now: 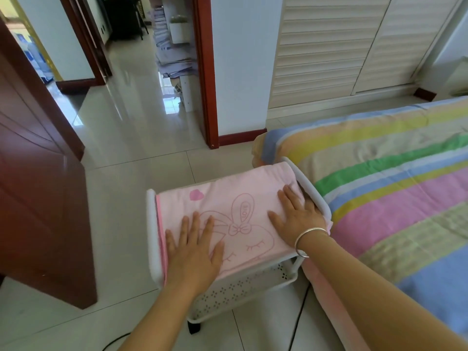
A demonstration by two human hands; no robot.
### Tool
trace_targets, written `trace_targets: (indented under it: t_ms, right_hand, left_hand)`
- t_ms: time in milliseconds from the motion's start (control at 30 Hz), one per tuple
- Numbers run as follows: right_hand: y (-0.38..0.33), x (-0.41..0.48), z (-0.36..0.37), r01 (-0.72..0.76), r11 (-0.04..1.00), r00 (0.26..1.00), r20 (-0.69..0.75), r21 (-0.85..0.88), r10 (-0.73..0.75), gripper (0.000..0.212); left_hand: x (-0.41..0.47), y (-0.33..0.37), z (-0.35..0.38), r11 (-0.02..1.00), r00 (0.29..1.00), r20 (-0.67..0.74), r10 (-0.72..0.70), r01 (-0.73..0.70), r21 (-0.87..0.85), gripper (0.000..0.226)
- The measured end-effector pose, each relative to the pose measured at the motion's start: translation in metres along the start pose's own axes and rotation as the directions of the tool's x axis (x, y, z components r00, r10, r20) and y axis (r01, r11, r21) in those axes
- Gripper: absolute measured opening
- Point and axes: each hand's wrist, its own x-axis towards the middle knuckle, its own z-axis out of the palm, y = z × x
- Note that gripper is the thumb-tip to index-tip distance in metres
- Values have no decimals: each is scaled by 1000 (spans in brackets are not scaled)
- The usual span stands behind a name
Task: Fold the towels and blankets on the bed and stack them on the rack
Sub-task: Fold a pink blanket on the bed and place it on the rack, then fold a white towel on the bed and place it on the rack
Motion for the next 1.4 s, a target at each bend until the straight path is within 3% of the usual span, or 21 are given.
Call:
trace_targets:
  t_ms: [133, 300, 367, 467, 533, 633, 733, 867, 1000, 1133, 1267, 1300, 1400]
  right_hand:
    - [-2, -4, -1, -49, 999, 999, 17, -7, 49, 71]
    - [-11, -5, -21, 64, 997, 998, 8, -41, -64, 69]
    - [-10, -26, -31, 158, 987, 983, -83, -41, -161, 68]
    - [12, -71, -41, 215, 976, 940, -269, -14, -211, 65]
    - [48, -103, -44, 131, 991, 956, -269, 41, -115, 64]
    - [109, -155, -55, 0, 997, 943, -332, 76, 25, 62]
    - [188, -235, -69, -200, 972, 890, -393, 123, 233, 60]
    - [273, -337, -85, -414, 896, 768, -467, 158, 437, 59]
    - [337, -416, -84, -534, 824, 674, -493, 191, 551, 56]
    - [410, -460, -79, -610, 769, 656, -424, 190, 625, 56]
    - [503, -482, -75, -691, 680, 570, -394, 243, 721, 57]
    - [525, -486, -72, -706, 656, 546, -385, 266, 744, 58]
    - [575, -490, -63, -747, 599, 518, -312, 287, 796, 59]
  left_hand:
    - [8, 0, -4, 999, 999, 27, 38, -38, 4, 87]
    - [5, 4, -13, 1000, 999, 36, -21, 22, -9, 66]
    - [-3, 23, -22, 992, 994, -102, -43, 31, -122, 57]
    - [-17, 81, -35, 917, 933, -357, 48, -182, -354, 44]
    - [-30, 136, -44, 806, 867, -472, 158, -389, -446, 39]
    - [-55, 213, -49, 640, 792, -552, 260, -570, -516, 36]
    - [-99, 301, -49, 487, 710, -555, 433, -702, -519, 37]
    - [-161, 409, -43, 289, 533, -574, 622, -837, -464, 32]
    - [-216, 493, -35, 216, 466, -554, 690, -863, -456, 31]
    - [-239, 563, -11, 179, 438, -560, 703, -871, -457, 29]
    - [-241, 634, 37, 245, 501, -479, 721, -831, -500, 29]
    - [-240, 651, 49, 254, 486, -480, 730, -846, -470, 29]
    - [-232, 690, 79, 237, 338, -533, 775, -938, -251, 27]
